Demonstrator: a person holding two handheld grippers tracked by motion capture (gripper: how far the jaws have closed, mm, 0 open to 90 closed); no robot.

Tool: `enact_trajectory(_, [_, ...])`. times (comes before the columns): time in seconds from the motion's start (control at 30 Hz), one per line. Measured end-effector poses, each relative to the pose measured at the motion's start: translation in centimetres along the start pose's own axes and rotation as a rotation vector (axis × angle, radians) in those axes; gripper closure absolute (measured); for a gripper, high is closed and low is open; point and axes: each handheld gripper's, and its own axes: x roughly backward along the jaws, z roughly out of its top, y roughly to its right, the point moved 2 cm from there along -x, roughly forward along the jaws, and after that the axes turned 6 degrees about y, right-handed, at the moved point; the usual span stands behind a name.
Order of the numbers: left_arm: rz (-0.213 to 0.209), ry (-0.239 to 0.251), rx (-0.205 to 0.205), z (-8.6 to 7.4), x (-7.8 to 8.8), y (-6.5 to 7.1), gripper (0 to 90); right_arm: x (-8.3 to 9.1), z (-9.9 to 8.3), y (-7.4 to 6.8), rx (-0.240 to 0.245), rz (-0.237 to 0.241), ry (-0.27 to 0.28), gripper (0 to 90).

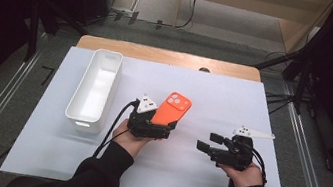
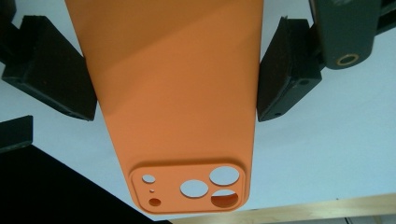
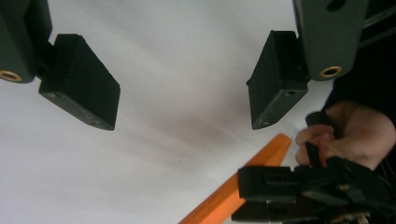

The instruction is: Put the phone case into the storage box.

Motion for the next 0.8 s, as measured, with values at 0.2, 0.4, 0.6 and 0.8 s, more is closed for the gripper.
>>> enact_trajectory(0.2, [-0.019, -0.002, 0.037, -0.6, -0.3, 0.3, 14.9, -0.5, 0.6, 0.0, -0.038, -0.003, 0.009, 24.6])
enact_trajectory(0.4, [-0.032, 0.013, 0.066, -1.0, -0.2, 0.5, 14.8, -1.0, 1.4, -0.2, -0.06, -0.007, 0.017, 24.7])
enact_trajectory(0.6, [-0.03, 0.037, 0.107, -1.4, -0.2, 0.3, 14.8, -1.4, 2.0, -0.3, -0.068, -0.013, 0.033, 24.7])
enact_trajectory(0.8, [-0.018, 0.073, 0.15, -1.5, 0.0, 0.0, 14.8, -2.1, 3.0, -0.6, -0.105, -0.013, 0.043, 24.7])
